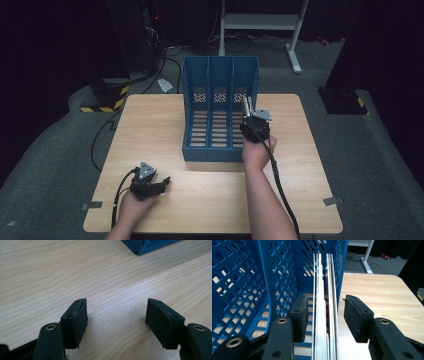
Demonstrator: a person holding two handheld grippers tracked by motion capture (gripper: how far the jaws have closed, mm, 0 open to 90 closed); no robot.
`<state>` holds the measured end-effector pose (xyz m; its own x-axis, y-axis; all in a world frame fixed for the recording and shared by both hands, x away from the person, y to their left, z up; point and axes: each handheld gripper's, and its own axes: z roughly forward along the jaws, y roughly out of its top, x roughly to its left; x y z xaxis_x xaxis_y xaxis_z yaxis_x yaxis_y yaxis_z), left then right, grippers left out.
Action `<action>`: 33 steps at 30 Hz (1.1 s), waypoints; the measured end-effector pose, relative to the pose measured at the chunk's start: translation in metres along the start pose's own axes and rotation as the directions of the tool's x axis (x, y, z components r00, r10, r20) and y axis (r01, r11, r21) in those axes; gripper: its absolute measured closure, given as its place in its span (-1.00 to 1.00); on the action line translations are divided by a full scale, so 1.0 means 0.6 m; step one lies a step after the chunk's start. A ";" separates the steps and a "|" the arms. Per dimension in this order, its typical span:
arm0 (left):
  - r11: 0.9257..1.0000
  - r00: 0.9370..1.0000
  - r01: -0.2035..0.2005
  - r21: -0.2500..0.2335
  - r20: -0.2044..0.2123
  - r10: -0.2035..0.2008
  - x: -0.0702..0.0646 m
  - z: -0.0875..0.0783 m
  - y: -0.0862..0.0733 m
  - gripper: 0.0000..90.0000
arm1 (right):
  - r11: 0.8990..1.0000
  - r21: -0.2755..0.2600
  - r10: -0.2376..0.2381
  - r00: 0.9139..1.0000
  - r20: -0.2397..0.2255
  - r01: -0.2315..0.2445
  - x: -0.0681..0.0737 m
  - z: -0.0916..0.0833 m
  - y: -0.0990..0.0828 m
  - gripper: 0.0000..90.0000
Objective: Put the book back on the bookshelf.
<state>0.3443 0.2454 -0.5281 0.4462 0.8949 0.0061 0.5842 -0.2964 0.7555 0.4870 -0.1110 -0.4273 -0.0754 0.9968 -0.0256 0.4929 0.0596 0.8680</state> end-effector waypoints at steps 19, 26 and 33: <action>1.000 1.000 -0.008 0.005 0.006 0.008 -0.001 0.000 0.000 -0.29 | 1.000 0.020 -0.003 0.995 -0.100 0.005 -0.006 -0.012 0.011 -0.49; 1.000 1.000 -0.008 0.005 0.006 0.008 -0.001 0.000 0.000 -0.29 | 1.000 0.019 -0.021 0.995 -0.095 0.023 -0.004 -0.018 0.011 -0.52; 1.000 1.000 -0.008 0.005 0.005 0.008 -0.001 0.000 0.000 -0.29 | 0.999 0.032 -0.037 0.993 -0.109 0.041 -0.003 -0.025 0.010 -0.63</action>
<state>0.3441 0.2446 -0.5280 0.4544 0.8908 0.0085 0.5843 -0.3052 0.7519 0.4770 -0.1133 -0.4144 -0.1882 0.9821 -0.0035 0.5170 0.1021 0.8499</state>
